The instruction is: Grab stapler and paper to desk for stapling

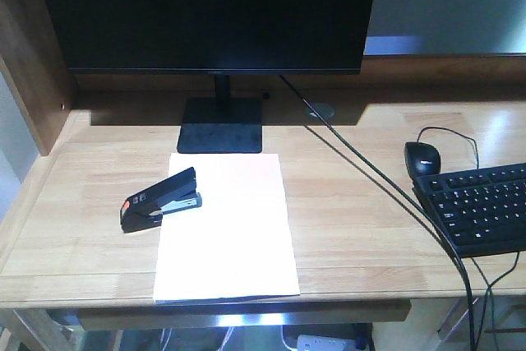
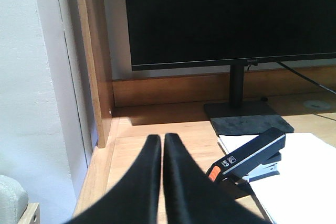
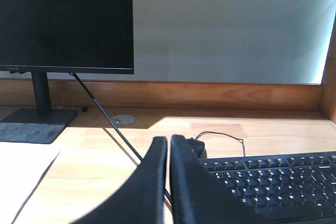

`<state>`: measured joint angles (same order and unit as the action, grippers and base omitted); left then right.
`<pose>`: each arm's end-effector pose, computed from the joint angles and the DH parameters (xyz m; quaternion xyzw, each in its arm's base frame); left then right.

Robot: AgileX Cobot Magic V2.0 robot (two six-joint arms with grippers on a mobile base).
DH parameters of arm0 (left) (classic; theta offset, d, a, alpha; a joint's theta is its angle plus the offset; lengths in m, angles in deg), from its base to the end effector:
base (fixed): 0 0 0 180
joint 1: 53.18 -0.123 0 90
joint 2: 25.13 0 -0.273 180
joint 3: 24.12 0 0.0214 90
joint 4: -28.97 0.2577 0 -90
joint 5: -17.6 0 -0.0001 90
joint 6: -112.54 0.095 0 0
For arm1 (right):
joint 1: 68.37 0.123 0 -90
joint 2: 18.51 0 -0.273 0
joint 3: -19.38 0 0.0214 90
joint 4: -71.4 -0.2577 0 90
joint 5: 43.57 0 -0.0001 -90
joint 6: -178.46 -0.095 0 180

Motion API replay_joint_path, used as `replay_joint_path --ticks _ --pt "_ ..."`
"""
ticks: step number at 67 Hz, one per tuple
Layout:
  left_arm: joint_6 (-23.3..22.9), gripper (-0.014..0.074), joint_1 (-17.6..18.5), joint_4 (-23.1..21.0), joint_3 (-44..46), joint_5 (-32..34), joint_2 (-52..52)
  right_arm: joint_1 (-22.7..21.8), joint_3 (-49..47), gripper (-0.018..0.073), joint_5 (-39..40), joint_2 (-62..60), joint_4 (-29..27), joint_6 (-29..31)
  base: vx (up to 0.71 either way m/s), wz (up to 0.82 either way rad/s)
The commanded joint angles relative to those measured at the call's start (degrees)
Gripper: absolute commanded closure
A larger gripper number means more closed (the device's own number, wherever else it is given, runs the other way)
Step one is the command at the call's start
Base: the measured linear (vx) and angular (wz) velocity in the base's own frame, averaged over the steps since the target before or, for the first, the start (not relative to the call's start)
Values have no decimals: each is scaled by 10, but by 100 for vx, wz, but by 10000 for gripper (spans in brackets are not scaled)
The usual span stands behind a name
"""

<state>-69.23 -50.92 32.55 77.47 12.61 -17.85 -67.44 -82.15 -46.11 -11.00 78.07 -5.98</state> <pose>0.0795 -0.0026 0.1971 0.0233 0.7109 -0.0009 0.7030 0.0799 0.0008 0.2005 -0.0174 0.6976 -0.0099 0.7162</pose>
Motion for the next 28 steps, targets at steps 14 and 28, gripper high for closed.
replay_joint_path --ticks 14,28 --pt "-1 603 -1 -4 -17 41 -7 -2 1 568 41 -9 0 -1 0 0" --pt "-1 603 -1 -4 -17 41 -7 -2 1 568 41 -9 0 -1 0 0"
